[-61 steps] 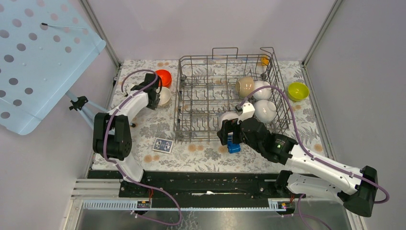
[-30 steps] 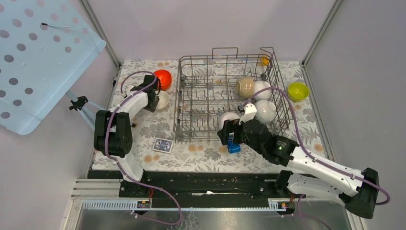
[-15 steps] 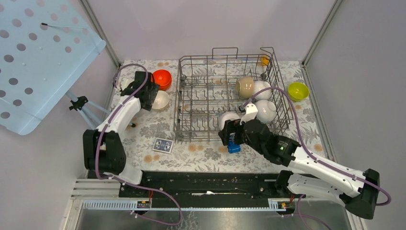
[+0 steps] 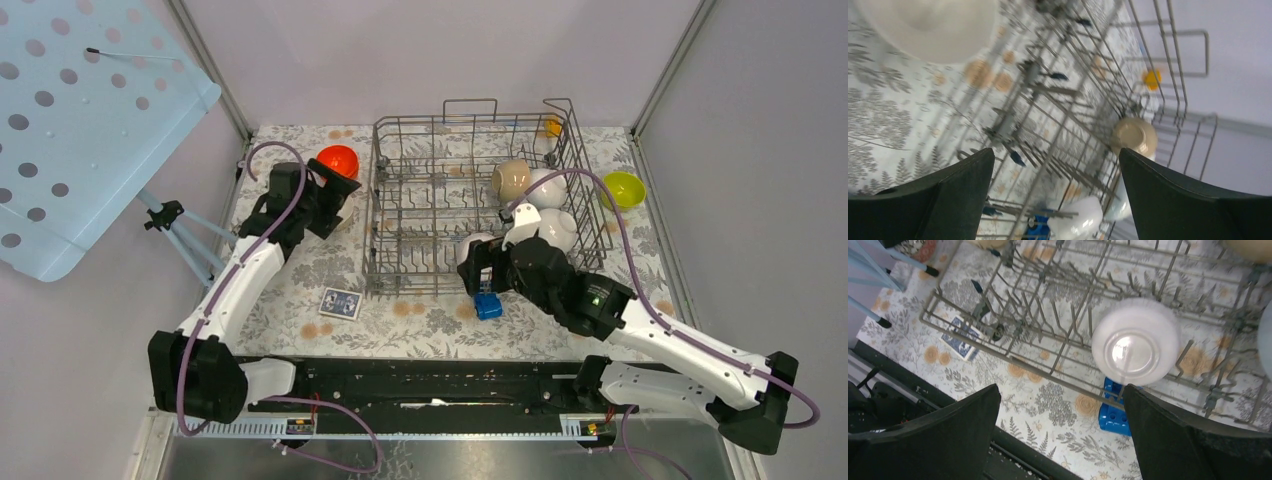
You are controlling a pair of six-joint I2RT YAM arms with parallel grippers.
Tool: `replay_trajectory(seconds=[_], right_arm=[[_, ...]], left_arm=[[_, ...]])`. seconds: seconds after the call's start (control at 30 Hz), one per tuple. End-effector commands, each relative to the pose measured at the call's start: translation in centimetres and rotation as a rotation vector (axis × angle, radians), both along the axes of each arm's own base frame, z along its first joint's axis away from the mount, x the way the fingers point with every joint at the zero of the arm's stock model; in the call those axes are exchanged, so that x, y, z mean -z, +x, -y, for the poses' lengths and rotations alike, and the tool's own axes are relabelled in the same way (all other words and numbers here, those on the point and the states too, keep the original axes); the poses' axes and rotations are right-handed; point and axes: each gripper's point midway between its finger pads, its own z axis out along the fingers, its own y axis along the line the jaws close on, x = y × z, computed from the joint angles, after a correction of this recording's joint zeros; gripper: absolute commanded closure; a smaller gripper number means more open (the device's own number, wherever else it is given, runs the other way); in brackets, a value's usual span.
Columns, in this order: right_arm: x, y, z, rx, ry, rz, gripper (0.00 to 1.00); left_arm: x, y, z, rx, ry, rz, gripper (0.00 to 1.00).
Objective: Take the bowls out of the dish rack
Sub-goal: Pick up the bowl from the dish rack.
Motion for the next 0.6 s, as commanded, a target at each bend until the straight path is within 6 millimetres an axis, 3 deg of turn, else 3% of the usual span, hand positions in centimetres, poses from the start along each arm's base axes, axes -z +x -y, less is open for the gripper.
replay_trajectory(seconds=[0.0, 0.1, 0.23, 0.4, 0.57], right_arm=[[-4.8, 2.3, 0.9, 0.066, 0.002, 0.17, 0.0], [-7.2, 3.9, 2.1, 0.149, -0.048, 0.241, 0.01], [-9.0, 6.3, 2.7, 0.236, -0.166, 0.27, 0.01], [-9.1, 10.9, 2.3, 0.271, -0.095, 0.233, 0.01], [-8.2, 16.2, 3.8, 0.355, 0.001, 0.182, 0.01]], left_arm=[[-4.7, -0.9, 4.0, 0.254, 0.015, 0.211, 0.01], [-5.0, -1.8, 4.1, 0.295, 0.087, 0.269, 0.01], [-4.2, -2.8, 4.1, 0.324, 0.107, 0.325, 0.01], [-2.2, -3.7, 4.4, 0.37, 0.121, 0.318, 0.02], [-1.1, -4.5, 3.5, 0.354, 0.159, 0.3, 0.03]])
